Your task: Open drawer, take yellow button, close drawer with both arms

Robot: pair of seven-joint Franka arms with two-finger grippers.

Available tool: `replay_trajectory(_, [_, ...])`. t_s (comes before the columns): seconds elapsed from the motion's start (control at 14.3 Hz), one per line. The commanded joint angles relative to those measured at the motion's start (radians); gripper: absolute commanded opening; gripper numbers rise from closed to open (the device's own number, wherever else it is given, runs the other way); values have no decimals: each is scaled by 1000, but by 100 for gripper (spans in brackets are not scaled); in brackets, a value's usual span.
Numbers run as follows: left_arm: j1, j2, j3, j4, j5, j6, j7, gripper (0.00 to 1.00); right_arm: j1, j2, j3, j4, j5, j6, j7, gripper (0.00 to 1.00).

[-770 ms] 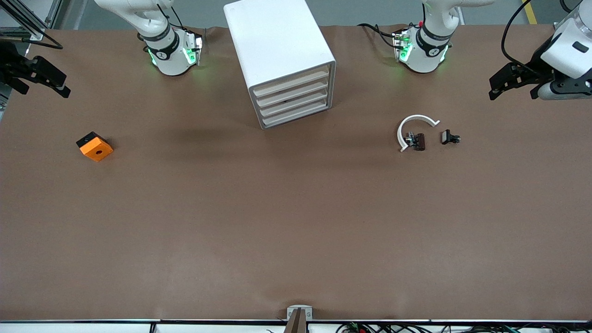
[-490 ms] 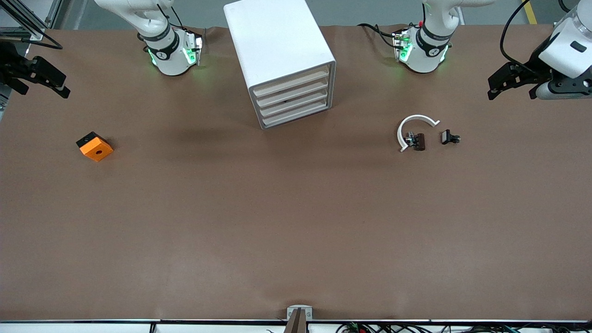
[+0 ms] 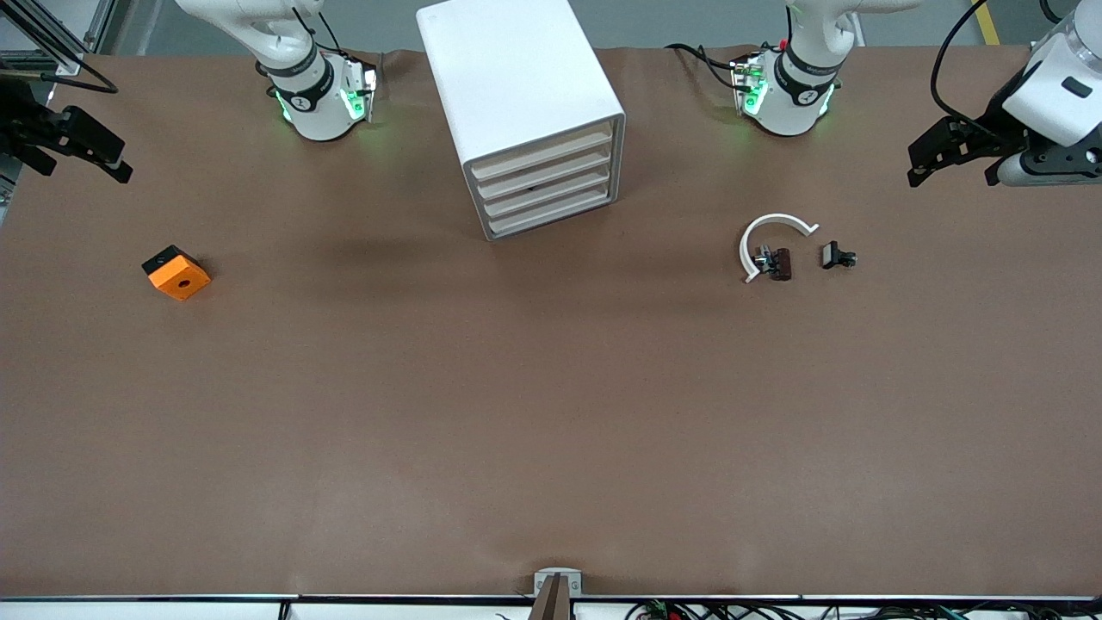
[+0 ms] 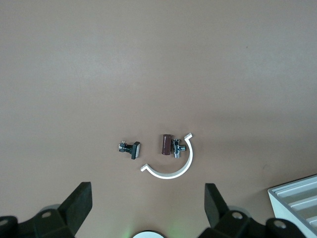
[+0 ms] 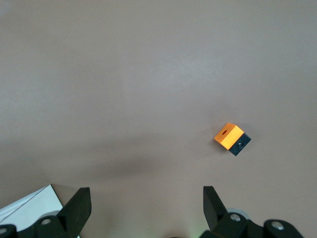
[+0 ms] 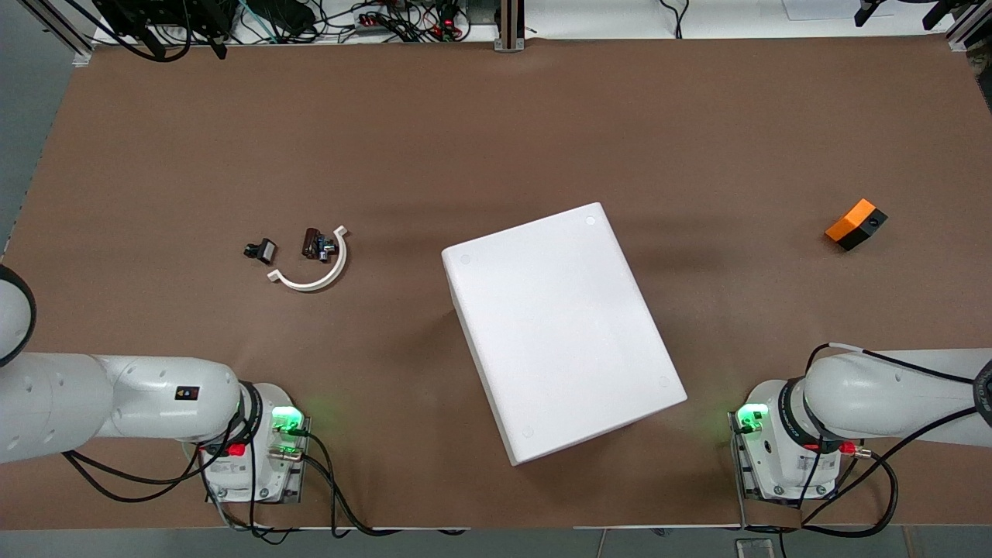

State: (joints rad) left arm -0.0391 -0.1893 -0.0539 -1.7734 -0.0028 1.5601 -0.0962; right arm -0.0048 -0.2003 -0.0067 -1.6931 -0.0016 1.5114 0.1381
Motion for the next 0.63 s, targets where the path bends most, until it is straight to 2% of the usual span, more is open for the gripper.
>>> replay_trajectory(0.0, [-2, 40, -12, 28, -19, -43, -13, 100, -1, -14, 7, -13, 17, -22, 64, 100])
replay_trajectory(0.28, [-1, 80, -34, 16, -31, -45, -11, 100, 5, -16, 11, -11, 17, -28, 61, 100])
replay_trajectory(0.49, [-4, 154, -43, 16, -97, -17, -13, 100, 5, -18, 11, -10, 17, -34, 46, 100])
replay_trajectory(0.56, [-2, 180, -67, 12, -106, 0, -16, 100, 5, -18, 11, -10, 17, -37, 46, 100])
